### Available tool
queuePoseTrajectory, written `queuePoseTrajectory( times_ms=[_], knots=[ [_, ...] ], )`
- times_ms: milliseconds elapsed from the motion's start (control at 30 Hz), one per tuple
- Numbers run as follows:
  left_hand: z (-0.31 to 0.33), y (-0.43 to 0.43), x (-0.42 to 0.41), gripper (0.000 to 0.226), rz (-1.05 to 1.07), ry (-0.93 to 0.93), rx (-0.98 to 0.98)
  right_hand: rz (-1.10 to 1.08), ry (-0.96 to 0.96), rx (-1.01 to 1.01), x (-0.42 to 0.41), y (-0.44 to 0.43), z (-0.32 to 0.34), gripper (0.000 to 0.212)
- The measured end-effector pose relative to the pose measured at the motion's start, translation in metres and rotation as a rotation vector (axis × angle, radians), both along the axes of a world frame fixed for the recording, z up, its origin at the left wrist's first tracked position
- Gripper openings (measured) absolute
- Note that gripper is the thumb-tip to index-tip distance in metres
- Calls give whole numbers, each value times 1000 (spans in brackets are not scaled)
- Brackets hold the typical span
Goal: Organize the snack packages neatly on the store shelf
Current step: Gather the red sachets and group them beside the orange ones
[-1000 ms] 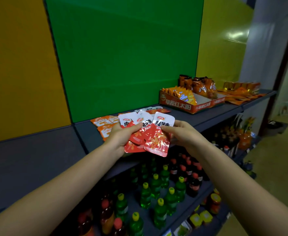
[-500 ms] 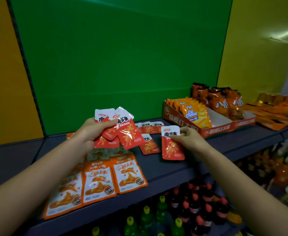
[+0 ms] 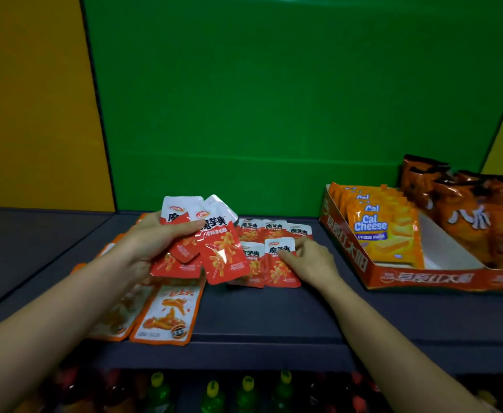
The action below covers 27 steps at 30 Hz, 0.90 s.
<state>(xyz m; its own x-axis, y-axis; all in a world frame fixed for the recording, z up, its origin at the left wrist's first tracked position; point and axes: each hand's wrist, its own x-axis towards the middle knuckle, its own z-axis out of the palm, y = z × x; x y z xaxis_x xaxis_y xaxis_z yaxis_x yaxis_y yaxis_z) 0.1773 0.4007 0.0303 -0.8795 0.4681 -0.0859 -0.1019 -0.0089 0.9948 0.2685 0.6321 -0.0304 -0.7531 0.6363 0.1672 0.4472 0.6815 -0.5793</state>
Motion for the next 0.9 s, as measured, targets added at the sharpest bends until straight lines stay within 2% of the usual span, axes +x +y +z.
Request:
queuePoseTrajectory(
  times_ms=[233, 333, 467, 567, 667, 733, 800, 900],
  knots=[
    [0, 13, 19, 39, 54, 3, -17, 24, 1, 106, -2, 1, -5, 44],
    [0, 18, 22, 35, 56, -1, -23, 35, 11, 127, -1, 0, -5, 52],
    [0, 27, 29, 18, 30, -10, -17, 45, 26, 123, 2, -1, -4, 54],
    [-1, 33, 38, 14, 5, -20, -10, 54, 61, 104, 6, -3, -3, 52],
    [-3, 36, 46, 13, -18, -34, 4, 104, 271, 9, 16, -11, 6, 42],
    [-5, 38, 49, 14, -28, -30, 15, 192, 425, -130, 22, -19, 14, 46],
    [-8, 40, 50, 15, -36, -28, 28, 279, 417, -232, 28, -30, 20, 53],
    [-10, 45, 51, 18, -28, -22, 66, 332, 307, -193, 29, -37, 20, 51]
  ],
)
